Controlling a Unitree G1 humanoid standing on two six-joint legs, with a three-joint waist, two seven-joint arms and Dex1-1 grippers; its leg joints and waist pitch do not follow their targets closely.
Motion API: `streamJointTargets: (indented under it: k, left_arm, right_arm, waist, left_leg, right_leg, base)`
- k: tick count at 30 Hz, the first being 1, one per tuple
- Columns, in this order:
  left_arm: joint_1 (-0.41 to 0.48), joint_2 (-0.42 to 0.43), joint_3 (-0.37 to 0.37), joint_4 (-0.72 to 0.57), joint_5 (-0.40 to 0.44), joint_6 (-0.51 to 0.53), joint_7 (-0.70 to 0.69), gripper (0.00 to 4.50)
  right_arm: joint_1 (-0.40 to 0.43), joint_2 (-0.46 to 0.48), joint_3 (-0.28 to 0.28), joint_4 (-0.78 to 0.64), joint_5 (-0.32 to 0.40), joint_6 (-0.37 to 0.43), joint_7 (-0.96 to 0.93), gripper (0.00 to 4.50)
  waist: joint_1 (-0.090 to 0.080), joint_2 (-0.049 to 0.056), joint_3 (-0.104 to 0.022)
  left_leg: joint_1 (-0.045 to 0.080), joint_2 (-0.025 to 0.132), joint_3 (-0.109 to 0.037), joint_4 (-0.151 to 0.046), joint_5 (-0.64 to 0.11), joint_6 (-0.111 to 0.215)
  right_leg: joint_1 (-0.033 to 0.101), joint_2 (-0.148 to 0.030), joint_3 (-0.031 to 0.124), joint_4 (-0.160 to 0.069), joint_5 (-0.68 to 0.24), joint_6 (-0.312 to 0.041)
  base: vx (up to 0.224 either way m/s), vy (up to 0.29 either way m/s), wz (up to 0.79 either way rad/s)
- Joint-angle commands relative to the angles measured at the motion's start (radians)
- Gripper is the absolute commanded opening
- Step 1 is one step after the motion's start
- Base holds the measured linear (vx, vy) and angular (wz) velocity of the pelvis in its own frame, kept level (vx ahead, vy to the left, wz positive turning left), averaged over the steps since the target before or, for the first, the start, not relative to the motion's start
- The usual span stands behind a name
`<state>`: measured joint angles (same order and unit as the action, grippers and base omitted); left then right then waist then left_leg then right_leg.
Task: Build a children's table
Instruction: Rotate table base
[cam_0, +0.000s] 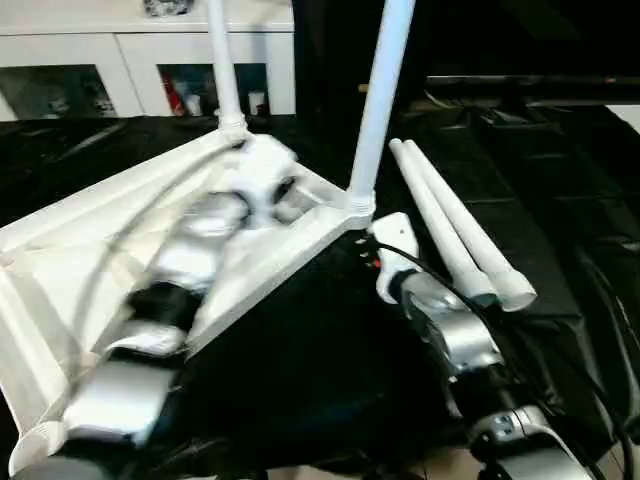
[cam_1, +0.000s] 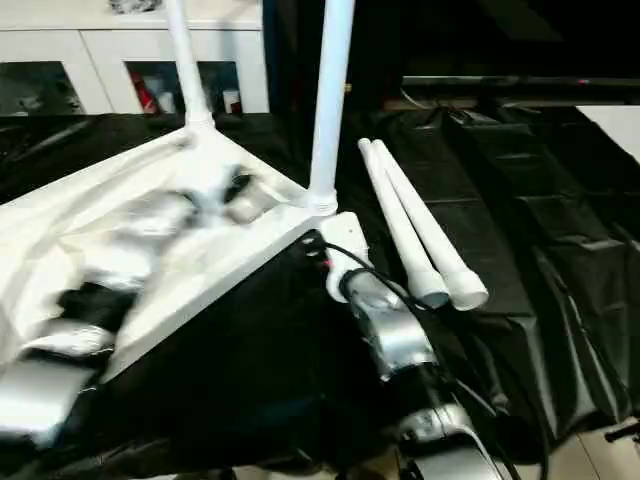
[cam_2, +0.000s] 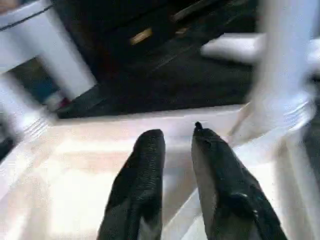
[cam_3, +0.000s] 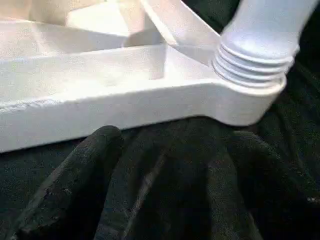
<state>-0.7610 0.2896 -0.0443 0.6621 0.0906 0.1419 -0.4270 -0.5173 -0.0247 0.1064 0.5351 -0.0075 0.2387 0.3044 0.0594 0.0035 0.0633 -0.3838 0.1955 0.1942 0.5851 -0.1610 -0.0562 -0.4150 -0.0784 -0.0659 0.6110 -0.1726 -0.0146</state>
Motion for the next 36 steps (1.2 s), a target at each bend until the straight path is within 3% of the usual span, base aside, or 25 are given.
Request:
streamJointTargets:
  k: [1,2,3,7,9,12,13,17,18,23,25,29,32,33,36]
  left_arm:
    - [0.034,0.056,0.032,-0.077,0.029,0.064,0.032,1.00]
    - [0.060,0.106,0.038,-0.115,0.058,0.103,0.040,1.00]
    - [0.076,0.139,0.039,-0.138,0.077,0.128,0.044,1.00]
    - [0.151,0.254,0.029,-0.228,0.142,0.208,0.013,1.00]
    - [0.204,0.317,0.028,-0.296,0.182,0.275,-0.004,1.00]
    - [0.247,0.380,0.039,-0.344,0.225,0.344,-0.007,1.00]
    - [0.264,0.401,0.043,-0.364,0.228,0.373,-0.010,0.82]
    - [0.303,0.436,0.027,-0.411,0.222,0.441,-0.049,0.58]
    - [0.324,0.453,0.013,-0.427,0.222,0.470,-0.078,0.32]
    - [0.387,0.483,-0.017,-0.513,0.200,0.577,-0.190,0.02]
    - [0.410,0.502,-0.041,-0.538,0.186,0.594,-0.237,0.00]
    - [0.443,0.511,-0.055,-0.576,0.150,0.609,-0.291,0.00]
    - [0.464,0.521,-0.068,-0.621,0.123,0.626,-0.353,0.00]
    - [0.464,0.521,-0.068,-0.621,0.123,0.626,-0.353,0.00]
    - [0.484,0.539,-0.082,-0.656,0.092,0.629,-0.417,0.00]
  right_arm:
    - [-0.034,0.007,0.002,0.028,-0.009,0.020,-0.006,3.85]
    - [-0.046,0.010,0.005,0.042,-0.010,0.023,-0.007,3.85]
    - [-0.054,0.011,0.007,0.051,-0.011,0.025,-0.008,3.85]
    - [-0.071,0.020,0.014,0.077,-0.015,0.035,-0.005,3.85]
    - [-0.080,0.025,0.016,0.091,-0.013,0.040,-0.005,3.85]
    - [-0.088,0.030,0.012,0.105,-0.008,0.043,-0.008,3.85]
    - [-0.093,0.033,0.008,0.113,-0.005,0.044,-0.010,3.85]
    - [-0.098,0.037,0.001,0.126,0.007,0.045,-0.002,3.56]
    - [-0.101,0.038,-0.002,0.131,0.010,0.047,0.000,3.46]
    - [-0.111,0.038,0.000,0.147,0.011,0.046,0.011,3.02]
    - [-0.114,0.040,-0.001,0.154,0.016,0.043,0.020,2.81]
    - [-0.124,0.043,0.001,0.183,0.018,0.027,0.036,2.53]
    - [-0.130,0.045,0.006,0.202,0.018,0.015,0.052,2.18]
    - [-0.130,0.045,0.006,0.202,0.018,0.015,0.052,2.07]
    - [-0.134,0.046,0.011,0.219,0.018,0.008,0.064,1.78]
  waist:
    - [0.006,0.007,-0.077]
    - [0.005,0.001,-0.078]
    - [0.002,0.003,-0.075]
    - [0.005,0.008,-0.075]
    - [0.007,0.007,-0.075]
    - [0.007,0.011,-0.072]
    - [0.008,0.012,-0.073]
    - [0.013,0.011,-0.071]
    - [0.014,0.015,-0.071]
    - [0.010,0.013,-0.072]
    - [0.010,0.017,-0.071]
    - [0.007,0.010,-0.071]
    - [0.007,0.013,-0.072]
    - [0.006,0.006,-0.072]
    - [0.006,0.007,-0.071]
  left_leg:
    - [0.029,0.036,-0.021,-0.065,-0.256,-0.006]
    - [0.024,0.038,-0.024,-0.068,-0.244,-0.008]
    - [0.019,0.035,-0.023,-0.069,-0.239,-0.007]
    - [0.029,0.037,-0.020,-0.069,-0.247,-0.026]
    - [0.024,0.038,-0.022,-0.071,-0.239,-0.030]
    - [0.032,0.035,-0.019,-0.071,-0.261,-0.040]
    - [0.032,0.035,-0.020,-0.072,-0.266,-0.043]
    - [0.035,0.035,-0.021,-0.073,-0.300,-0.056]
    - [0.030,0.034,-0.023,-0.075,-0.298,-0.057]
    - [0.031,0.033,-0.023,-0.074,-0.304,-0.059]
    - [0.032,0.032,-0.023,-0.074,-0.310,-0.058]
    - [0.030,0.032,-0.024,-0.076,-0.320,-0.058]
    - [0.031,0.031,-0.023,-0.074,-0.309,-0.057]
    - [0.028,0.032,-0.023,-0.075,-0.301,-0.054]
    - [0.027,0.032,-0.024,-0.075,-0.294,-0.046]
  right_leg:
    - [0.050,-0.064,0.045,-0.071,-0.218,-0.193]
    - [0.053,-0.065,0.044,-0.062,-0.206,-0.195]
    - [0.053,-0.062,0.044,-0.064,-0.210,-0.189]
    - [0.042,-0.060,0.047,-0.064,-0.192,-0.187]
    - [0.046,-0.062,0.047,-0.058,-0.177,-0.189]
    - [0.038,-0.057,0.049,-0.062,-0.186,-0.184]
    - [0.038,-0.058,0.049,-0.062,-0.189,-0.184]
    - [0.035,-0.059,0.050,-0.066,-0.214,-0.182]
    - [0.038,-0.061,0.050,-0.064,-0.217,-0.181]
    - [0.036,-0.061,0.051,-0.066,-0.227,-0.183]
    - [0.034,-0.058,0.051,-0.066,-0.225,-0.186]
    - [0.038,-0.059,0.050,-0.066,-0.225,-0.190]
    - [0.037,-0.057,0.050,-0.065,-0.215,-0.194]
    - [0.041,-0.059,0.050,-0.064,-0.209,-0.195]
    - [0.040,-0.061,0.050,-0.064,-0.221,-0.193]
  base:
    - [0.000,0.000,0.00]
    - [0.000,0.000,0.00]
    - [0.000,0.000,0.00]
    - [0.000,0.000,0.00]
    - [0.000,0.000,0.00]
    - [0.000,0.000,0.00]
    - [0.000,0.000,0.00]
    - [0.000,0.000,0.00]
    - [0.000,0.000,0.00]
    - [0.000,0.000,0.00]
    - [0.000,0.000,0.00]
    - [0.000,0.000,0.00]
    - [0.000,0.000,0.00]
    - [0.000,0.000,0.00]
    - [0.000,0.000,0.00]
